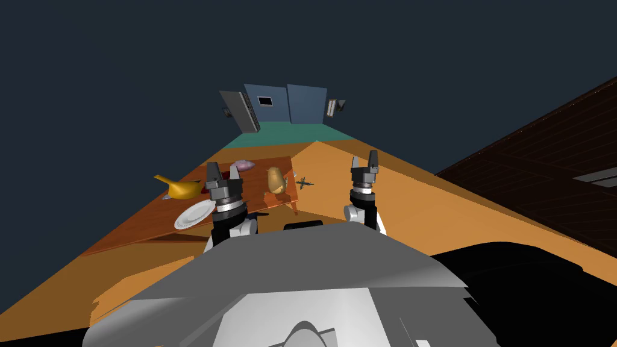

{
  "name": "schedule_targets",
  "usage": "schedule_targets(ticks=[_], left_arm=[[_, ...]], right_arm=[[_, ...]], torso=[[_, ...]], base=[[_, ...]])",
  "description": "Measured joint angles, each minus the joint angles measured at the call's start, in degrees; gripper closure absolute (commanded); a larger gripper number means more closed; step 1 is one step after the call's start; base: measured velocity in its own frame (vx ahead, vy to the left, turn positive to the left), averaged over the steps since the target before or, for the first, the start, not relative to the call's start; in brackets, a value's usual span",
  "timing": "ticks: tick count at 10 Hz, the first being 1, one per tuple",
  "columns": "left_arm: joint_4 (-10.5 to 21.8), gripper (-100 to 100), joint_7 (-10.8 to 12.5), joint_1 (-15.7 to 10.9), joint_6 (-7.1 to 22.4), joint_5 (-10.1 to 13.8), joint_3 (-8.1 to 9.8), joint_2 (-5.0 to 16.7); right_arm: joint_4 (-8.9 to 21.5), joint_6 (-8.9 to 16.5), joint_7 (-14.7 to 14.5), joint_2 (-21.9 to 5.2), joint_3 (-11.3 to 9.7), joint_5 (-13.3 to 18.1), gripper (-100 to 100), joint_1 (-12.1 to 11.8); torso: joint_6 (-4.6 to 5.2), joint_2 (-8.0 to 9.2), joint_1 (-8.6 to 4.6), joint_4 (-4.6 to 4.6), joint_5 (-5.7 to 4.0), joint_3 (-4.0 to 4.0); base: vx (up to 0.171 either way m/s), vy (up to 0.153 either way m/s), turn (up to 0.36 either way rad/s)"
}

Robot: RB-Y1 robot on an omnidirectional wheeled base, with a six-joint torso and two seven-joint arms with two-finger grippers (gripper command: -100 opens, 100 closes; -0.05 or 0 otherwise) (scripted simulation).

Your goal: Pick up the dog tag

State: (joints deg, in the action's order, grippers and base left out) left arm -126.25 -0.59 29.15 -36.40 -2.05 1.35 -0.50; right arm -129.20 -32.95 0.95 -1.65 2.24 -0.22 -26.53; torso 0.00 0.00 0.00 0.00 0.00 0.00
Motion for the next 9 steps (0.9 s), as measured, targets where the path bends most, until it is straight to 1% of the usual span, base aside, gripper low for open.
schedule_targets(ticks=[2, 4, 5, 7, 8, 9], left_arm=[[0.81, -100, 0.31, -0.24, 0.5, -0.2, -0.59, 2.2], [1.59, -100, 1.23, -0.33, 1.8, -0.25, -1.22, 5.54], [2.51, -100, 1.52, -0.84, 2.68, -0.59, -2.06, 7.03], [4.19, -100, 2.63, -1.12, 4.57, -0.93, -3.48, 10.67], [5.99, -100, 3.1, -1.86, 5.49, -1.22, -4.37, 12.34], [7.04, -100, 3.71, -2.4, 6.97, -1.45, -5.22, 14.09]], right_arm=[[0.0, 0.0, 0.0, 0.0, 0.0, 0.0, 0, 0.0], [0.0, 0.0, 0.0, 0.0, 0.0, 0.0, 0, 0.0], [0.0, 0.0, 0.0, 0.0, 0.0, 0.0, 0, 0.0], [0.0, 0.0, 0.0, 0.0, 0.0, 0.0, 0, 0.0], [0.0, 0.0, 0.0, 0.0, 0.0, 0.0, 0, 0.0], [0.0, 0.0, 0.0, 0.0, 0.0, 0.0, 0, 0.0]], torso=[[0.0, -0.01, 0.03, 0.0, 0.01, 0.0], [0.0, -0.01, 0.05, 0.0, 0.01, 0.0], [0.01, -0.02, 0.05, -0.01, 0.01, -0.01], [0.01, -0.02, 0.06, -0.01, 0.01, -0.01], [0.01, -0.03, 0.07, -0.01, 0.02, -0.02], [0.01, -0.03, 0.09, -0.01, 0.02, -0.02]], base=[[0.0, 0.003, -0.009], [0.002, 0.008, -0.026], [0.004, 0.008, -0.04], [0.002, 0.012, -0.048], [0.002, 0.019, -0.072], [0.001, 0.015, -0.021]])
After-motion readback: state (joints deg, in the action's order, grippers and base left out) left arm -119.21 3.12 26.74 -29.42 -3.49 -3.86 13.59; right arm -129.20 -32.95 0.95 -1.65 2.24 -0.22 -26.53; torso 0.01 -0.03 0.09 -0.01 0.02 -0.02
